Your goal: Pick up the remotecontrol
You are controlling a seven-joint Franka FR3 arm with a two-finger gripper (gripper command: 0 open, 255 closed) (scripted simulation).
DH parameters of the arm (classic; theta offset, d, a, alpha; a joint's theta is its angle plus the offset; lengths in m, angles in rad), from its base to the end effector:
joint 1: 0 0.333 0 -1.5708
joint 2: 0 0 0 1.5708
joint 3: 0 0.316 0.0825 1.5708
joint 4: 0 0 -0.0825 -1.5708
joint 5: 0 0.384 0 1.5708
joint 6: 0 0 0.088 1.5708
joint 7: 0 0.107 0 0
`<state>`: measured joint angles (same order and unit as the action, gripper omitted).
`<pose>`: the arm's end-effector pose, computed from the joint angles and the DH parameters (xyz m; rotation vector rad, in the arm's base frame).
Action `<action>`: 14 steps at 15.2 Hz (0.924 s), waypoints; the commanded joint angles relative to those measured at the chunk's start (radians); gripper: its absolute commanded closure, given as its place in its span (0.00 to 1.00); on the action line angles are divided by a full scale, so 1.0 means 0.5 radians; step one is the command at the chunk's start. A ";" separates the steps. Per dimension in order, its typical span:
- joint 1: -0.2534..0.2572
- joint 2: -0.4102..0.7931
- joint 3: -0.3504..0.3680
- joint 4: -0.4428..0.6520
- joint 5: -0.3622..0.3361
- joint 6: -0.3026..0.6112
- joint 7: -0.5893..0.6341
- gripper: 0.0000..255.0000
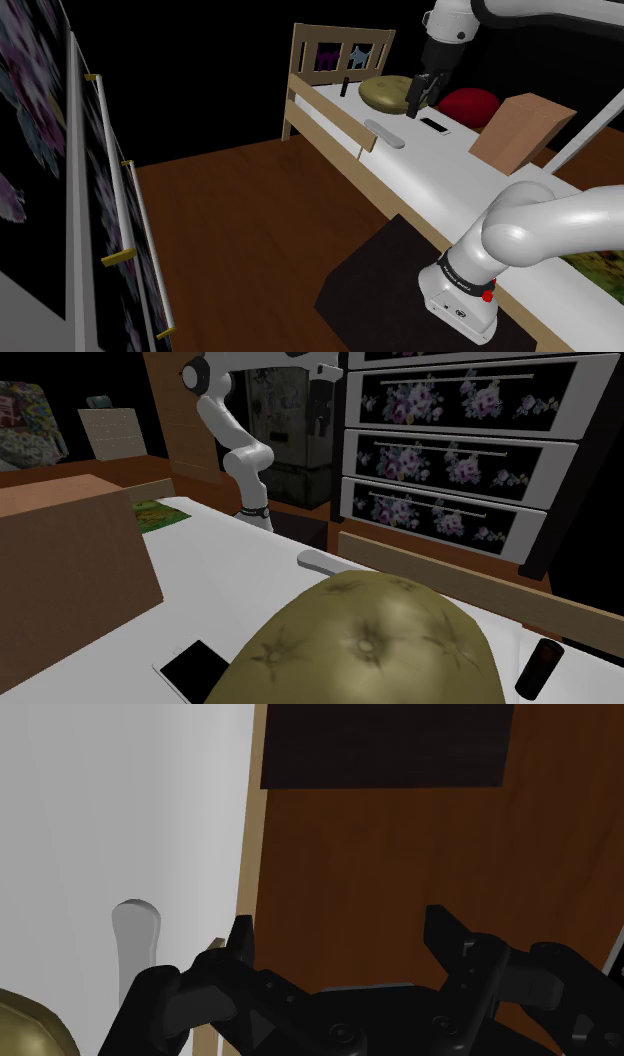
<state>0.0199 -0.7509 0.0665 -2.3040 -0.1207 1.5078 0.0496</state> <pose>0.3099 0.0198 0.5995 2.9726 0.0194 -0.0542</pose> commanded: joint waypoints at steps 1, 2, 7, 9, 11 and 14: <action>0.000 0.000 0.000 0.000 0.000 0.000 0.000 0.00; -0.014 0.025 -0.039 -0.018 -0.018 0.051 -0.030 0.00; -0.082 0.192 -0.229 -0.073 -0.093 0.307 -0.178 0.00; -0.108 0.277 -0.304 -0.076 -0.114 0.409 -0.238 0.00; -0.131 0.372 -0.378 -0.070 -0.129 0.509 -0.298 0.00; -0.159 0.530 -0.487 -0.040 -0.138 0.654 -0.391 0.00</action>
<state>-0.0557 -0.5158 -0.1597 -2.3396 -0.1894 1.8165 -0.1290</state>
